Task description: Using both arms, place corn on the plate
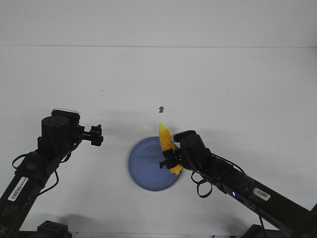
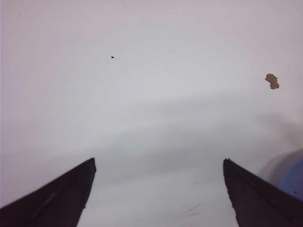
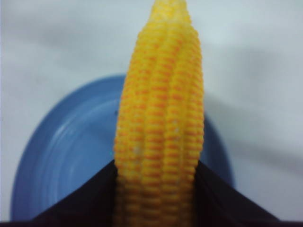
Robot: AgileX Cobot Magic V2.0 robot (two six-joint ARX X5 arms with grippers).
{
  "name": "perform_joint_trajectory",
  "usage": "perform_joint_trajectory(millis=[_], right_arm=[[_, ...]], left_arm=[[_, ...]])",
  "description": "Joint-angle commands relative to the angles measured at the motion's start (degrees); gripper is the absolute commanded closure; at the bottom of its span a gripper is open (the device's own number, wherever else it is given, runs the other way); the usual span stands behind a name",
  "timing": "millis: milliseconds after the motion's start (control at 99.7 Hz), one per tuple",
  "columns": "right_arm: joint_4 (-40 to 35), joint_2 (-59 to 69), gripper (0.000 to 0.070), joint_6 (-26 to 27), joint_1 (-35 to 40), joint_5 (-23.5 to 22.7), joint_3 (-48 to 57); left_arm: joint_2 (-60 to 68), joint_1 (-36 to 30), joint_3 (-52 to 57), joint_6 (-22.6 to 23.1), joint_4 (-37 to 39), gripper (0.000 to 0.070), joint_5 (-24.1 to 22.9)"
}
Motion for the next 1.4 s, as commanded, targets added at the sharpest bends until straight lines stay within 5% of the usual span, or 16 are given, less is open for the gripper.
perform_joint_trajectory(millis=[0,251,492,682,913,1134,1395], right_arm=[[0.74,1.86,0.037,-0.85,1.03,0.46,0.66],[1.99,2.36,0.005,-1.38,1.81,2.14,0.68],[2.21,-0.55,0.0049,-4.79,-0.87,3.52,1.9],[0.33,-11.34,0.0049,-11.74,-7.26,10.08,1.92],[-12.07,-33.2,0.0049,-20.02,-22.88,16.85,1.75],[-14.97,-47.04,0.0049,-22.97,-31.65,15.96,-2.95],[-15.91,-60.98,0.0051,-21.86,-32.41,12.76,-13.27]], left_arm=[[0.48,-0.04,0.85,0.92,0.17,0.0152,-0.02],[0.48,-0.04,0.85,0.92,0.15,0.0152,-0.02],[0.46,-0.04,0.85,0.74,0.28,0.0156,-0.02],[0.35,-0.04,0.85,-0.68,2.08,0.0156,-0.02],[-0.24,-0.04,0.83,-2.16,3.85,0.0156,0.02],[-4.15,-0.11,-1.2,-2.19,7.63,0.0156,0.07],[-17.49,-0.11,-12.59,-2.4,15.19,0.0159,0.07]])
